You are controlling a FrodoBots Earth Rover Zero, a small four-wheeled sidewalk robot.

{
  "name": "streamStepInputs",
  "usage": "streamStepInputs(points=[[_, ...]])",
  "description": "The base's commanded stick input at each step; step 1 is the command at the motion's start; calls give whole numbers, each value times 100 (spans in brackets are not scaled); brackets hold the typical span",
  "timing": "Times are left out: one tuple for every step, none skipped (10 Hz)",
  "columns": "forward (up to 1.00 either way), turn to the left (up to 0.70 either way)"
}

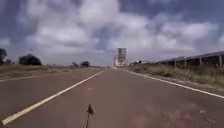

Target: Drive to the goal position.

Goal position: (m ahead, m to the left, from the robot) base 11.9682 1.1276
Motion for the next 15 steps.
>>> streamStepInputs(points=[[100, 0], [100, 0], [100, 0], [100, 0], [100, 0], [100, 0], [100, 0], [100, 0], [100, 0], [100, 0], [100, 0], [100, 0], [100, 0], [100, 0], [100, 0]])
